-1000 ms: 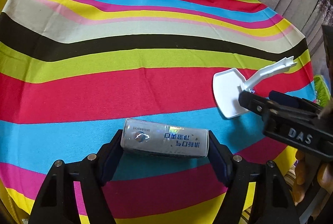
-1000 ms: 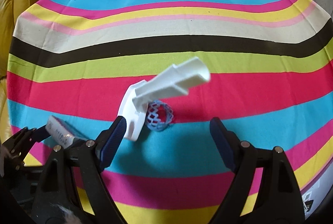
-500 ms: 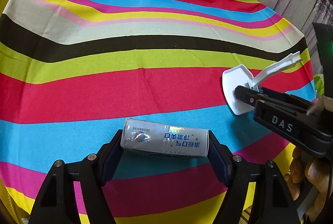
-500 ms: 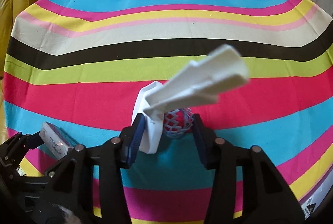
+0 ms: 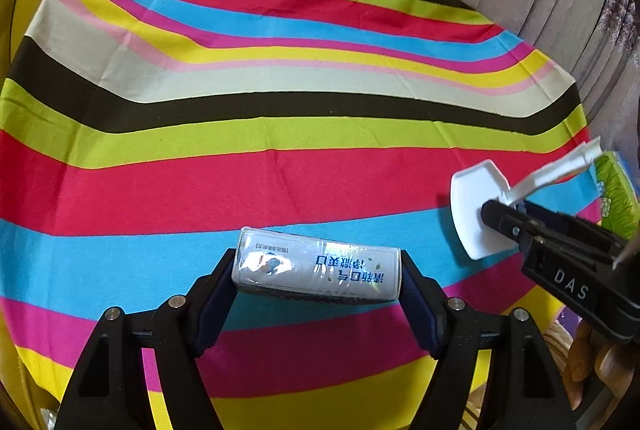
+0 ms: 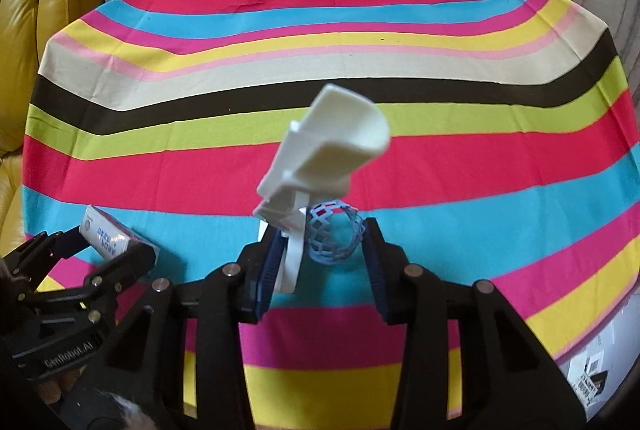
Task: Organize rigid objects
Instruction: 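Carry white-blue box with left tool while right tool carries white stand to purple box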
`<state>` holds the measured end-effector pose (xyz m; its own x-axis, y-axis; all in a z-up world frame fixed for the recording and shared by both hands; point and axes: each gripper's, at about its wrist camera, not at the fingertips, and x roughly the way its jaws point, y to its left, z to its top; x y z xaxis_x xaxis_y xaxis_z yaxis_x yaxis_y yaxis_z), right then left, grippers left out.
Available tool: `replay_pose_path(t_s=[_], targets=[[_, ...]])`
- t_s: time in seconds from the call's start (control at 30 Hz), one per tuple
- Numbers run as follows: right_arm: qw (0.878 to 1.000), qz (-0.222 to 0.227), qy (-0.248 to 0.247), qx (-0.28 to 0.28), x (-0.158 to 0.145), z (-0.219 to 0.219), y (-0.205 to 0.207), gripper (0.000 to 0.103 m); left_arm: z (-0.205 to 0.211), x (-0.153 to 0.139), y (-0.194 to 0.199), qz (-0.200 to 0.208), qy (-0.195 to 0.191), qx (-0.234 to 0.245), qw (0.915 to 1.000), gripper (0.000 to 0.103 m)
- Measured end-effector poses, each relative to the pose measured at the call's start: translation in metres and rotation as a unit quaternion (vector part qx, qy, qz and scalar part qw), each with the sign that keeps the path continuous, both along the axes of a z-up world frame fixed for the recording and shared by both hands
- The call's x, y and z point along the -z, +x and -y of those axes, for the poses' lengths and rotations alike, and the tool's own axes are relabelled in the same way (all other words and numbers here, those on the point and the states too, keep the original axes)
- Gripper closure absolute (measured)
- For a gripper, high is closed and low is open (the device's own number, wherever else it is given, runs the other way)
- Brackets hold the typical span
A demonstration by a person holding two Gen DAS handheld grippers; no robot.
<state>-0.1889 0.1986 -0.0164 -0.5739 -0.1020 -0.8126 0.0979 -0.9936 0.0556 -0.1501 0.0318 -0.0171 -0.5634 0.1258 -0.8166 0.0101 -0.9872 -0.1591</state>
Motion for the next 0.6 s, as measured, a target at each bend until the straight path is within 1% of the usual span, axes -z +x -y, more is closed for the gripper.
replay_pose_path(t_s=[0.17, 0.47, 0.57, 0.6], targets=[[1.000, -0.008, -0.003, 0.011, -0.007, -0.010, 0.016, 0.059, -0.007, -0.009, 0.012, -0.011, 0.003, 0.003, 0.9999, 0.028], [0.999, -0.017, -0.007, 0.026, -0.020, -0.029, 0.056, 0.059, -0.026, -0.023, 0.038, -0.015, 0.035, 0.023, 0.9990, 0.028], [0.999, -0.020, 0.000, 0.035, -0.027, -0.041, 0.073, 0.059, -0.040, -0.029, 0.051, -0.015, 0.052, 0.039, 0.9978, 0.028], [0.999, -0.023, 0.004, 0.041, -0.030, -0.046, 0.078, 0.059, -0.048, -0.032, 0.057, -0.017, 0.057, 0.051, 0.9969, 0.028]])
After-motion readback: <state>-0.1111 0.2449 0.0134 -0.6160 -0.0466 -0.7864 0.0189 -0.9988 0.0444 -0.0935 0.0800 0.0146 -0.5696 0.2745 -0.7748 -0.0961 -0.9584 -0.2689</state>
